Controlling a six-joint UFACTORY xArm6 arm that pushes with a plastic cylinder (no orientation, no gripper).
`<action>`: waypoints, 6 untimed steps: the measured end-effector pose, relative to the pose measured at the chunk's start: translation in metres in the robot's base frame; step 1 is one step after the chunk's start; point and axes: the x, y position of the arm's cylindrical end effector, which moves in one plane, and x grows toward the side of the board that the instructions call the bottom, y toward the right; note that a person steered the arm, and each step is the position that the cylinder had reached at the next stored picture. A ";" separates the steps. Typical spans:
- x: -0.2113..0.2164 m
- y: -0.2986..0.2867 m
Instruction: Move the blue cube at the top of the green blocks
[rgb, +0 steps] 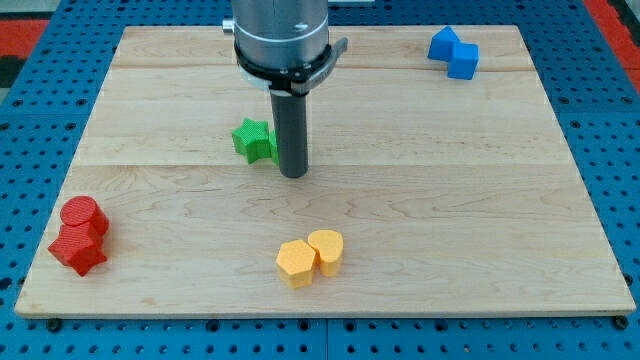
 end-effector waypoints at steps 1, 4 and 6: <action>-0.001 0.002; -0.105 0.238; -0.193 0.340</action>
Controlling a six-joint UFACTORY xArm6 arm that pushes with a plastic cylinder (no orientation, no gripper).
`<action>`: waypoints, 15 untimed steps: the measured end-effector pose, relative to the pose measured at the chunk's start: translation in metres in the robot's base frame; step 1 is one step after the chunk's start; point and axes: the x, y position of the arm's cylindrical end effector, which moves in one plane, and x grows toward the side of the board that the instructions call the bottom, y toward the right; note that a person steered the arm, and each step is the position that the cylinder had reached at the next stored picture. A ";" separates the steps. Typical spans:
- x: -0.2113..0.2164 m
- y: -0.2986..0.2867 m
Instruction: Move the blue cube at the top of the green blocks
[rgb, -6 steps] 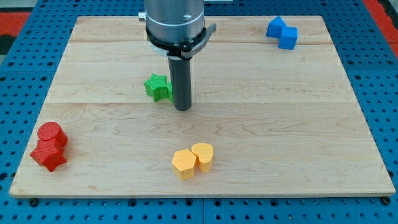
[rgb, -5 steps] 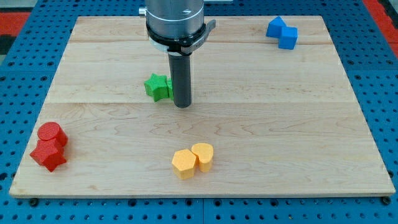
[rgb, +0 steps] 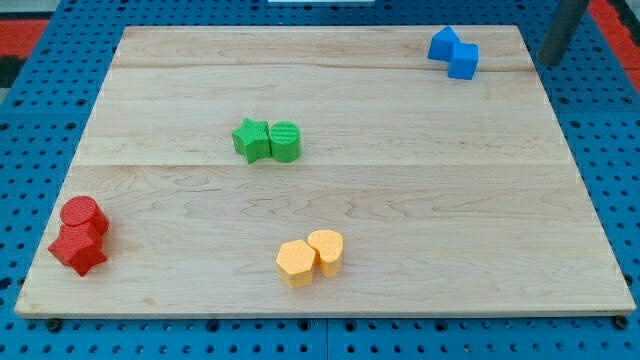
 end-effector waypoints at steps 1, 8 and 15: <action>0.000 -0.084; 0.089 -0.347; -0.022 -0.167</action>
